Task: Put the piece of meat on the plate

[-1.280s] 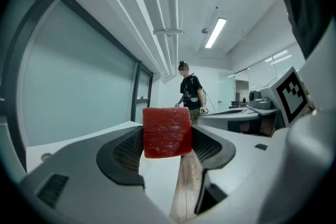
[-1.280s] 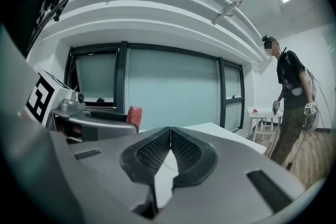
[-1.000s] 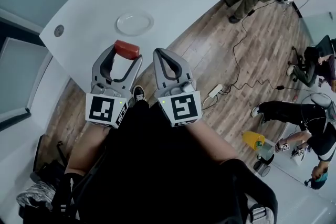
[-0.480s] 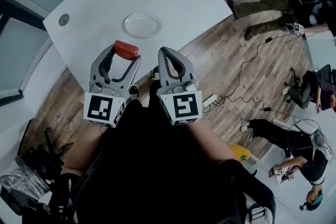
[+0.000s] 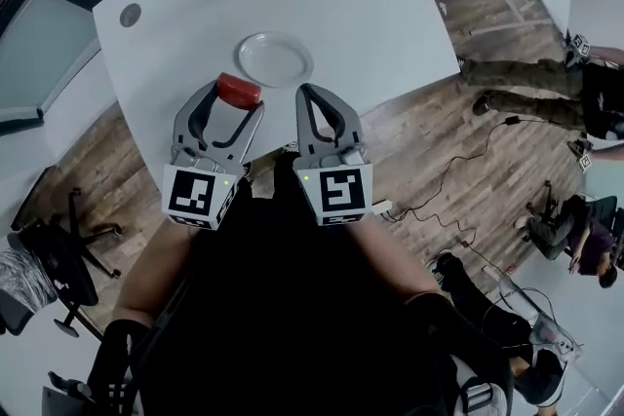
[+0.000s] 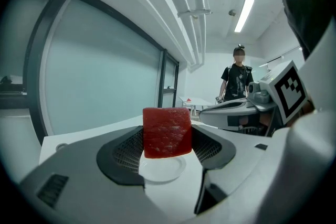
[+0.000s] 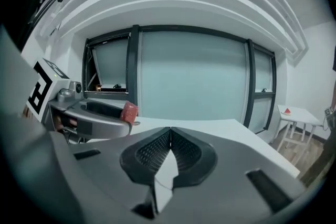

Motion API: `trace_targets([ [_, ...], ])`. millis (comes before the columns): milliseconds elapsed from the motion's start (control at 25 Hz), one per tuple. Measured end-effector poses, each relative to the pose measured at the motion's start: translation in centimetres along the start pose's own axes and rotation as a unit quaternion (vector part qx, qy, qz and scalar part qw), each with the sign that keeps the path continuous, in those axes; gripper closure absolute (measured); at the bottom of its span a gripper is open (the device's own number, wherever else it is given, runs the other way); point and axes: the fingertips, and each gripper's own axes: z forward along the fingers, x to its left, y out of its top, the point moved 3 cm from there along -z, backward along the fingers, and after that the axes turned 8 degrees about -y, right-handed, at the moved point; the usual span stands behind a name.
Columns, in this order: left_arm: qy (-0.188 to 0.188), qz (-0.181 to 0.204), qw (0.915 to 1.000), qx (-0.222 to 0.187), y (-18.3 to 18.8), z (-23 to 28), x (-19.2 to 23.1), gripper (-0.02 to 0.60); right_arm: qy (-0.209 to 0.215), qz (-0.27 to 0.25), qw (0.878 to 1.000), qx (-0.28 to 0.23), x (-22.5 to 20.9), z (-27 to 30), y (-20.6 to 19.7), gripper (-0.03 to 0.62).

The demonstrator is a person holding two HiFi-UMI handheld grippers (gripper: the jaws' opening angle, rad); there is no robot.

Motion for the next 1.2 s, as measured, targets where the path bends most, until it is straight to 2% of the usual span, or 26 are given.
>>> trace_targets([
  [280, 0.033, -0.012, 0.9978, 0.057, -4.0, 4.0, 1.0, 0.298, 0.052, -0.007, 0.997, 0.050, -1.3, 4.9, -4.7, 0.589],
  [480, 0.040, -0.019, 0.9949, 0.090, -6.7, 6.5, 1.8, 0.298, 0.073, -0.007, 0.994, 0.080, -1.6, 7.5, -7.6, 0.590],
  [640, 0.037, -0.018, 0.9924, 0.116, -8.6, 8.2, 2.4, 0.298, 0.073, 0.011, 0.993, 0.097, -2.5, 9.1, -9.7, 0.591],
  [880, 0.035, -0.009, 0.9902, 0.135, -9.9, 8.5, 2.4, 0.298, 0.060, 0.021, 0.994, 0.093, -1.7, 8.9, -10.5, 0.591],
  [1040, 0.027, -0.004, 0.9852, 0.169, -11.7, 12.3, 3.5, 0.298, 0.065, 0.033, 0.992, 0.103, -2.8, 10.7, -11.9, 0.591],
  [1200, 0.016, -0.003, 0.9800, 0.199, -12.9, 13.6, 3.7, 0.298, 0.057, 0.042, 0.991, 0.111, -3.4, 11.0, -12.8, 0.591],
])
